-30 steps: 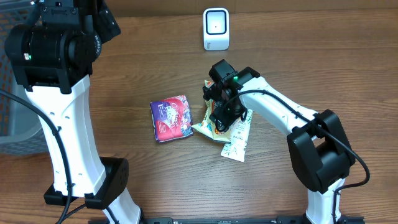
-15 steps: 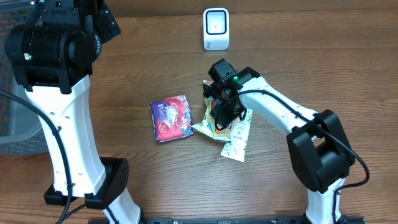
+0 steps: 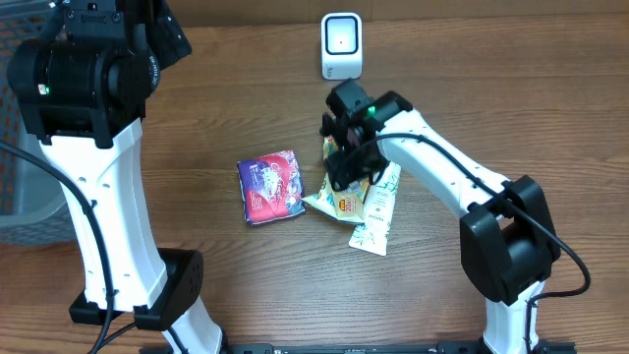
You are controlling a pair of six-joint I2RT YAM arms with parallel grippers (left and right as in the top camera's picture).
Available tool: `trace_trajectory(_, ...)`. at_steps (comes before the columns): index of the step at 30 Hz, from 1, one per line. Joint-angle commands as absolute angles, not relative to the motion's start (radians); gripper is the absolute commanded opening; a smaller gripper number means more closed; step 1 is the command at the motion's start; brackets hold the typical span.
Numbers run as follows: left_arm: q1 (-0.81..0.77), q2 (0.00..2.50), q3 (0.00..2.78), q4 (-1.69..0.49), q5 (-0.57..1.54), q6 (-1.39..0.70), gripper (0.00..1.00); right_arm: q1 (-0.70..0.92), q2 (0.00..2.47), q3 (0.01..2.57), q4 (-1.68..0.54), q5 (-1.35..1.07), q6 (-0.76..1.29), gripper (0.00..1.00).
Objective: Scan the item barcode
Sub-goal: 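Reach right gripper down to the pile and grasp the orange pack, then lift the orange pack and hold it in front of the scanner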
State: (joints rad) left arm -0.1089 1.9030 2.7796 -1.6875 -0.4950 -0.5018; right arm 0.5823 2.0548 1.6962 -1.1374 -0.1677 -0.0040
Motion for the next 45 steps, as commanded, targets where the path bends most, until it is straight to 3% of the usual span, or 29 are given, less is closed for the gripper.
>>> trace_trajectory(1, -0.105, 1.909, 2.763, -1.689, -0.463, -0.501, 1.00, 0.576, 2.059, 1.786, -1.171, -0.214, 0.181, 0.63)
trace_trajectory(5, -0.105, 1.909, 2.749, -1.689, -0.455, -0.501, 1.00, 0.563, 2.059, 1.824, -1.225, -0.331, 0.306, 0.64)
trace_trajectory(10, -0.105, 1.909, 2.746, -1.689, -0.450, -0.501, 0.99, 0.538, 2.059, 1.825, -1.263, -0.575, 0.363, 0.57)
trace_trajectory(16, -0.105, 1.909, 2.745, -1.689, -0.443, -0.501, 1.00, 0.521, 2.059, 1.825, -1.274, -0.778, 0.372, 0.58)
trace_trajectory(30, -0.105, 1.909, 2.745, -1.689, -0.405, -0.501, 1.00, 0.447, 2.059, 1.825, -1.285, -0.790, 0.437, 0.57)
trace_trajectory(37, -0.105, 1.909, 2.745, -1.689, -0.334, -0.501, 1.00, 0.371, 2.059, 1.824, -1.277, -0.855, 0.737, 0.69)
trace_trajectory(42, -0.105, 1.909, 2.745, -1.689, -0.300, -0.501, 1.00, 0.337, 2.059, 1.824, -1.275, -0.881, 0.914, 0.69)
trace_trajectory(45, -0.105, 1.909, 2.745, -1.689, -0.275, -0.501, 1.00, 0.326, 2.059, 1.824, -1.266, -0.881, 0.982, 0.63)
